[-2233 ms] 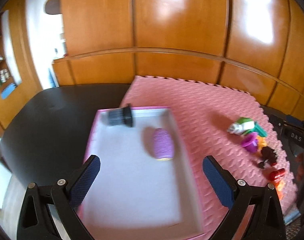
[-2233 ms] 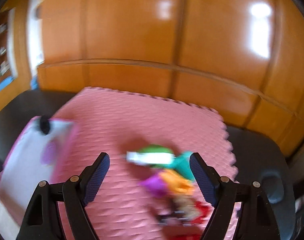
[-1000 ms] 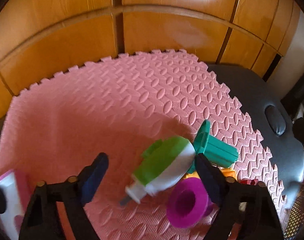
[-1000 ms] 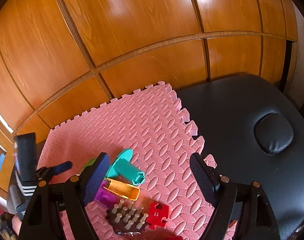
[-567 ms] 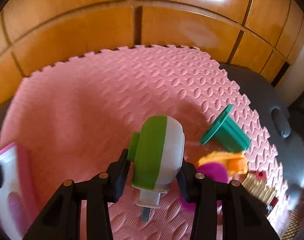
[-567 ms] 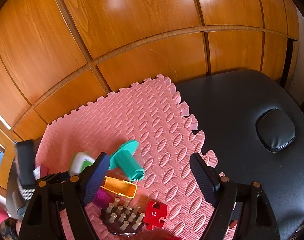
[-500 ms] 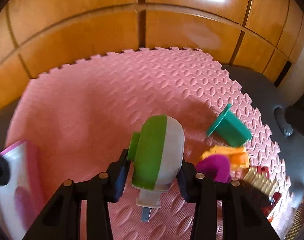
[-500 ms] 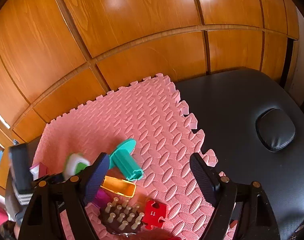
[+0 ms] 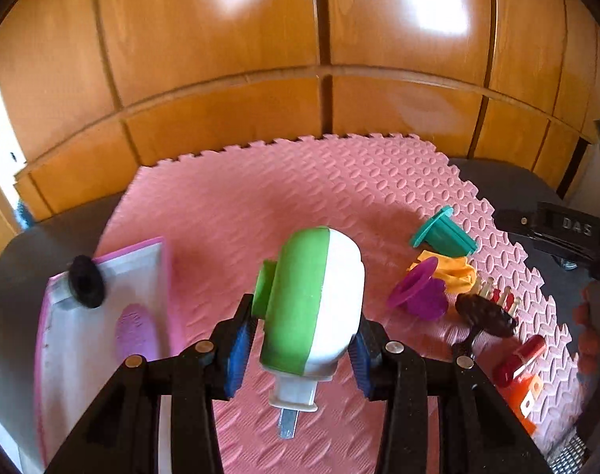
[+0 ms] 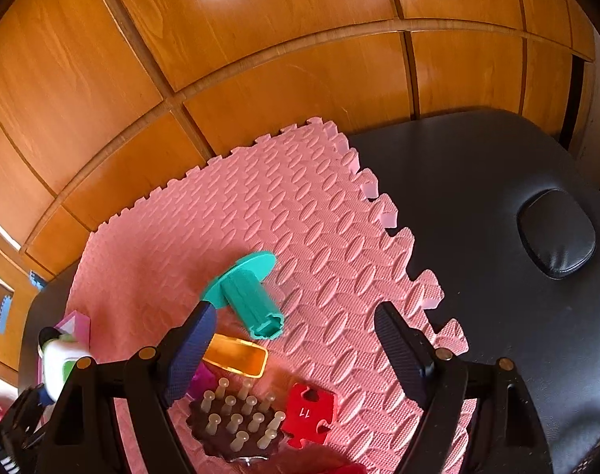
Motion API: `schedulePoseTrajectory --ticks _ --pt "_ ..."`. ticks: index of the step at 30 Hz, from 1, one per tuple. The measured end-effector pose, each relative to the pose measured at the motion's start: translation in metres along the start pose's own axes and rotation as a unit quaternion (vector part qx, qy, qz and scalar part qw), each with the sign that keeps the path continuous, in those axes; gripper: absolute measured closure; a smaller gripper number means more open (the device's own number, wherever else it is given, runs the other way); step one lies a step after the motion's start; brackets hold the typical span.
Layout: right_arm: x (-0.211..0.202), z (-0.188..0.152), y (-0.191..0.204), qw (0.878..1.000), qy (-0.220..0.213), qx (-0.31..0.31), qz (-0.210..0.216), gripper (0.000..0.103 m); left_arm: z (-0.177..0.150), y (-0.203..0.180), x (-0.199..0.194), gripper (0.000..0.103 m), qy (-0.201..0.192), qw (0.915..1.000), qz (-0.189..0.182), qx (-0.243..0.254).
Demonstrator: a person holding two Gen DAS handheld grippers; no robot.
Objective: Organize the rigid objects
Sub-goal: 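Lift the device toward the tray with the left gripper while the right gripper reaches the teal spool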
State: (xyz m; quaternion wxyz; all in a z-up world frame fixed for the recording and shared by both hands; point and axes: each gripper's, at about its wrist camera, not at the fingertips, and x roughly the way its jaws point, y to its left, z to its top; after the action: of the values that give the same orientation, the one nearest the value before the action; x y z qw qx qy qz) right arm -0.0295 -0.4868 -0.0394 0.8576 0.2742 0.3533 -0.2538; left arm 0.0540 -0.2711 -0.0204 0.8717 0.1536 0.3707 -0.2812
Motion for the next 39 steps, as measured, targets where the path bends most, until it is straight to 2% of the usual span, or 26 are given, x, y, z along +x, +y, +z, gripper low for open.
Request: schedulePoseTrajectory --ticks 9,21,28,33,39 --pt "0.003 -0.003 0.003 1.000 0.001 -0.007 0.004 0.020 -0.019 0.015 -0.042 0.060 -0.036 0.9985 0.042 -0.003" --pt "0.008 -0.007 0.006 1.000 0.004 -0.012 0.015 0.022 -0.033 0.037 -0.077 0.059 -0.061 0.9958 0.067 -0.014" --pt "0.011 -0.008 0.004 1.000 0.005 -0.009 0.026 0.024 -0.040 0.049 -0.085 0.059 -0.063 0.9947 0.077 -0.024" --pt "0.013 -0.008 0.003 1.000 0.008 -0.007 0.021 0.029 -0.045 0.061 -0.087 0.059 -0.058 0.9945 0.079 -0.037" --pt "0.014 -0.009 0.002 1.000 0.008 -0.011 0.007 0.038 -0.062 0.113 -0.080 0.059 -0.034 0.9910 0.088 -0.094"
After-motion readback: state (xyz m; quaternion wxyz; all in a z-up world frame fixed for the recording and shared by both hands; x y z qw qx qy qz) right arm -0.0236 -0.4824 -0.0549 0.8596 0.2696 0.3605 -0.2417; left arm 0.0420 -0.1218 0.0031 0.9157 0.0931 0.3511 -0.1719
